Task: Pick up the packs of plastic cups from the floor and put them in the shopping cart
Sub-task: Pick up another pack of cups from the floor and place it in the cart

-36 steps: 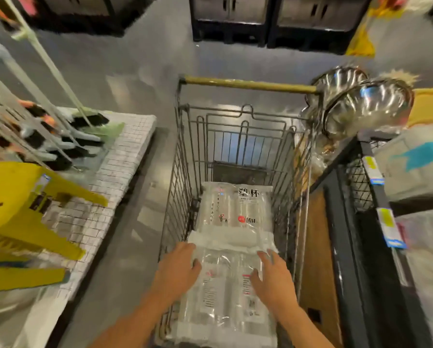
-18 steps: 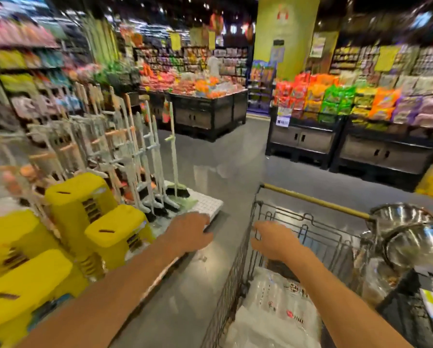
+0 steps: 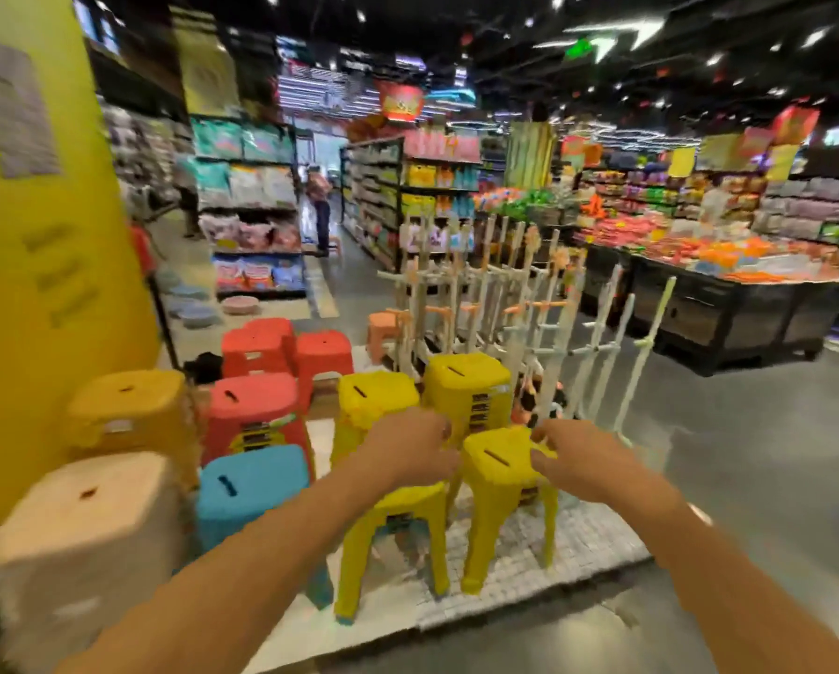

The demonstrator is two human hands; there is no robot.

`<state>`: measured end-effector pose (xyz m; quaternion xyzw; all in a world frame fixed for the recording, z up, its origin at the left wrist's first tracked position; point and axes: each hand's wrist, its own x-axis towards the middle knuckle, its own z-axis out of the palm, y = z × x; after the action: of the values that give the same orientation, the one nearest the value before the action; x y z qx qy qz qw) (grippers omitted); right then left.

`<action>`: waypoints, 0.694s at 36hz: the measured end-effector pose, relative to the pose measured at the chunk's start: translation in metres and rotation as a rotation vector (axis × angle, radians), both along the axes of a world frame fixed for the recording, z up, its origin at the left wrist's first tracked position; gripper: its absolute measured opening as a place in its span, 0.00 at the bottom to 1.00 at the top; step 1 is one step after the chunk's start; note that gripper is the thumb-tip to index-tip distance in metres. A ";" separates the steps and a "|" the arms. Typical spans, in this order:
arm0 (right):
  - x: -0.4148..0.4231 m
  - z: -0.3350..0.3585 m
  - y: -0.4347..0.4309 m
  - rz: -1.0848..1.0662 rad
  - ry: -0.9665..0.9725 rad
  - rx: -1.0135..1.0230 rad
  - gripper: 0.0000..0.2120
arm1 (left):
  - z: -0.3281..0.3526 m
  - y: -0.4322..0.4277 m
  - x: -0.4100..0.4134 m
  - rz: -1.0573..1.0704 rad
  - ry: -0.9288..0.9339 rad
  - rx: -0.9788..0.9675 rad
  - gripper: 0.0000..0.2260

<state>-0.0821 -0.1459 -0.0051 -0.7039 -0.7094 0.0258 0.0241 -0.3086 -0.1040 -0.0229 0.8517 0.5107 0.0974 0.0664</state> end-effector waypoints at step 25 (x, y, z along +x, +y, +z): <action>-0.534 -0.036 0.066 1.284 -0.020 -0.048 0.18 | -0.026 -0.199 -0.428 1.322 -0.030 -0.059 0.15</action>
<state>-0.6164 -0.0799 -0.0409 -0.1396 -0.9890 0.0443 -0.0186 -0.7370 -0.3031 -0.0490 0.3552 0.9274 0.1155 0.0229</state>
